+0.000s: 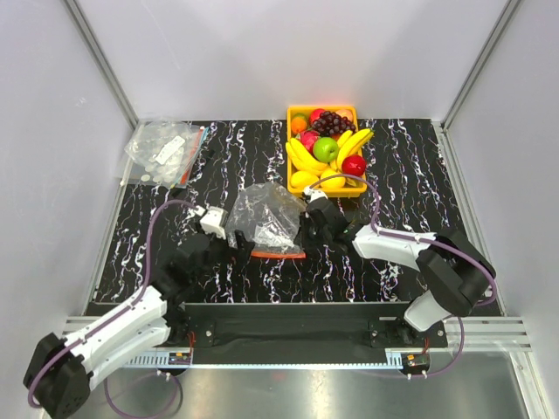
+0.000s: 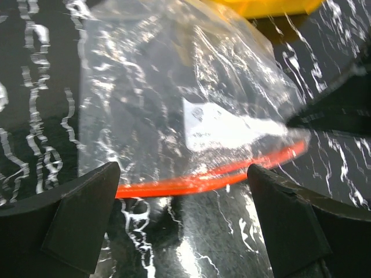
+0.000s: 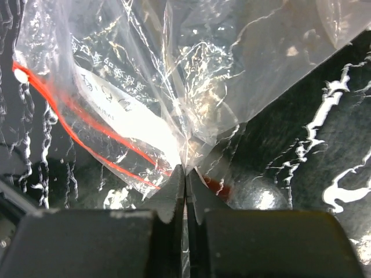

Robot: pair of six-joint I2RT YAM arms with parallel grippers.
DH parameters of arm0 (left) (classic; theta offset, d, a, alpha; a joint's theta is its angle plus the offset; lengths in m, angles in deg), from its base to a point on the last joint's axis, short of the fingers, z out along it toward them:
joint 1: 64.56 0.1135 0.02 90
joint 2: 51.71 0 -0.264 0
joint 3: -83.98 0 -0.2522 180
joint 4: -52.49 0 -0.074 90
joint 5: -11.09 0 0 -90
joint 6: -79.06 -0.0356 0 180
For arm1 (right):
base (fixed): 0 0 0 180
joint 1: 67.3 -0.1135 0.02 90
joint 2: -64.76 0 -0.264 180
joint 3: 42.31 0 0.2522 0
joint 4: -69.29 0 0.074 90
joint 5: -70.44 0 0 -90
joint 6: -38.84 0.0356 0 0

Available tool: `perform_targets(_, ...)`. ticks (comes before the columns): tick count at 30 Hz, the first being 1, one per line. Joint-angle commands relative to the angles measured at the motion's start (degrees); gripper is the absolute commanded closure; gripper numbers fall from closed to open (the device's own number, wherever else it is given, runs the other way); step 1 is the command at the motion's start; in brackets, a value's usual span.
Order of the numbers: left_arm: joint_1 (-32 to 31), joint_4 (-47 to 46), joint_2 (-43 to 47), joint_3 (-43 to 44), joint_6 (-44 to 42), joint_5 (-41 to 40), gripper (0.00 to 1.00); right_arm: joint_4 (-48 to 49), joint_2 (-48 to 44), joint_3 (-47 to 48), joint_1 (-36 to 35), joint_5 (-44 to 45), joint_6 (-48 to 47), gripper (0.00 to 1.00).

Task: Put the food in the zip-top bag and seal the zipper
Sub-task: Pick up the zipper food storage bag at the center of the board.

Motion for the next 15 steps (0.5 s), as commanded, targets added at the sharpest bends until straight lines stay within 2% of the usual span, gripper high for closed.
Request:
perform_targets(1,-4.4,-5.7,-3.4,3.7,-2.8,1.3,0.02,0.0,-1.9,0.4,0.2,5.0,-0.1,1.00)
perform_targets(7,-13.3,-11.6,-6.9,3.8,-9.1,1.0,0.02,-11.7,-4.3,2.6,3.4,-1.4,-5.0,1.00)
perform_targets(11,-17.6,-13.1,-8.1,4.3,-12.3,-4.2,0.01,-13.7,-7.2,-0.9,8.2,-8.8,-5.5,1.00)
perform_targets(12,-18.3,-13.6,-8.4,4.4,-13.9,-4.3,0.02,-13.7,-7.9,-1.7,9.5,-12.3,-5.3,1.00)
perform_targets(15,-21.1,-15.5,-10.3,5.5,-17.5,-3.2,0.01,-16.3,-10.5,-1.9,13.2,-15.0,-6.5,0.98)
